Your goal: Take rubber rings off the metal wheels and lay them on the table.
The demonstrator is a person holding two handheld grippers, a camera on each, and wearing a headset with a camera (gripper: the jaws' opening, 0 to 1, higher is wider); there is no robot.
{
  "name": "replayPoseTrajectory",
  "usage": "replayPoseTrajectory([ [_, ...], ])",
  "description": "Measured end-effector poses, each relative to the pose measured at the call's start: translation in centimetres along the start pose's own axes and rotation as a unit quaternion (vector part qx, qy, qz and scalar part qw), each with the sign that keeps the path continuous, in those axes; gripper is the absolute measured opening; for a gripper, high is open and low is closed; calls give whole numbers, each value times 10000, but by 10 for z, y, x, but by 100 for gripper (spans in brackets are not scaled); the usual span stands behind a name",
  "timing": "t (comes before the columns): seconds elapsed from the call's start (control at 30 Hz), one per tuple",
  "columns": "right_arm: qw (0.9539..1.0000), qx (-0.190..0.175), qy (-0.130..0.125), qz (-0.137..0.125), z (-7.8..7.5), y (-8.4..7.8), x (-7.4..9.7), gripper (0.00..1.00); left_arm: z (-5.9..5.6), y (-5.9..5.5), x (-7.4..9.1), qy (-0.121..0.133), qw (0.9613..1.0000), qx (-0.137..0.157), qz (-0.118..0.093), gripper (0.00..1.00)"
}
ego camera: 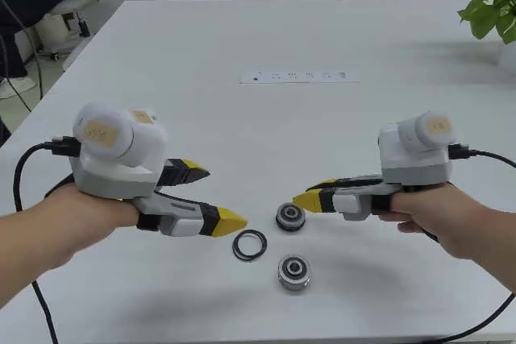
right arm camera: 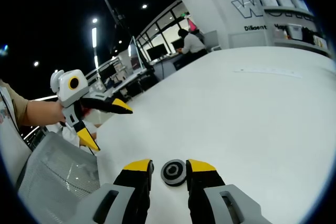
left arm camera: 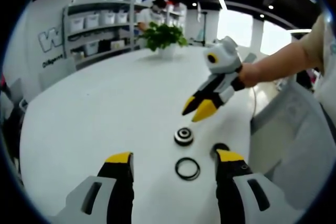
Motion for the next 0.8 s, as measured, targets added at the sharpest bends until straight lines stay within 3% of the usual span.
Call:
replayPoseTrajectory([
  [0.27,9999,138,-64,30,-7,-5,2,25,2,2,-15,-87,9999,21,52,61],
  [0.8,9970,680,-60,364,-7,-20,-3,24,2,5,-45,-286,9994,-58,173,59],
])
Point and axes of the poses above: the centre of the closed fingertips' face, and the gripper's own axes: x roughly backward along the fingers, z roughly to its left, y roughly out of its top, the point moved 10 cm from there along x, roughly backward along the fingers, and after that the axes turned 7 degrees about -x, right-handed, at the moved point
